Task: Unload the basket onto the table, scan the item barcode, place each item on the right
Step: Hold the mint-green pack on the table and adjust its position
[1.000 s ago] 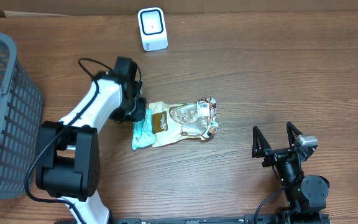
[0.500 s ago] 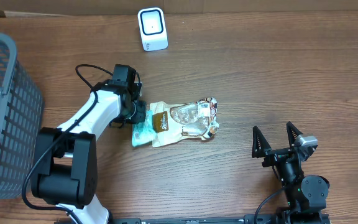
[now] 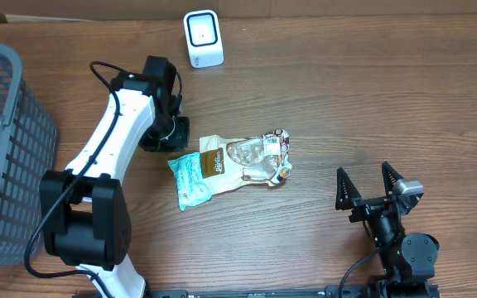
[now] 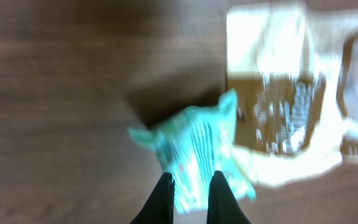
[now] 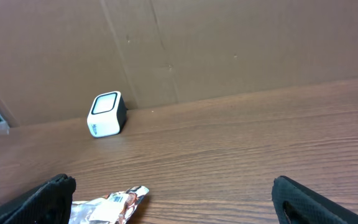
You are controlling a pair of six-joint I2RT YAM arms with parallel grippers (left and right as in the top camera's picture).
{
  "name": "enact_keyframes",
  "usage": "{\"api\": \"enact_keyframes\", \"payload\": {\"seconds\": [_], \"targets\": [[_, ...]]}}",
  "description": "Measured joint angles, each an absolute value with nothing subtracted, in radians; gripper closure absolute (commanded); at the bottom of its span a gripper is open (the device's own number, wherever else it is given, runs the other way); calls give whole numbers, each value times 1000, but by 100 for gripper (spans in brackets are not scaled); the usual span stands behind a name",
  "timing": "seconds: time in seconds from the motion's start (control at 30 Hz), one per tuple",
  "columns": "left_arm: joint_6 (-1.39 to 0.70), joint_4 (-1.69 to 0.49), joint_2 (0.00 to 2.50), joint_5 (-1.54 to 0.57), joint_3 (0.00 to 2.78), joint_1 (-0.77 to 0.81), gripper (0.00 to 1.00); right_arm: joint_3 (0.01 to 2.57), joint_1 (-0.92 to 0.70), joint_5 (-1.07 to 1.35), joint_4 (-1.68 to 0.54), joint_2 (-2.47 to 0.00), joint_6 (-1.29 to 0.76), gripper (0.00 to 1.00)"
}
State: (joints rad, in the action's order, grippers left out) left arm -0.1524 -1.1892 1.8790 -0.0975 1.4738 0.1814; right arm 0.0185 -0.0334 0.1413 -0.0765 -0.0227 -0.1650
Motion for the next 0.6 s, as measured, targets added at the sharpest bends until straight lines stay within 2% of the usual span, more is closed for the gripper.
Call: {"api": "enact_keyframes", "payload": {"seconds": [0.27, 0.6], "targets": [[-211, -1172, 1879, -76, 1392, 249, 96, 19, -33, 141, -76, -23, -165, 0], [-352, -1101, 1879, -47, 1313, 249, 96, 19, -33, 141, -76, -23, -165, 0]]}}
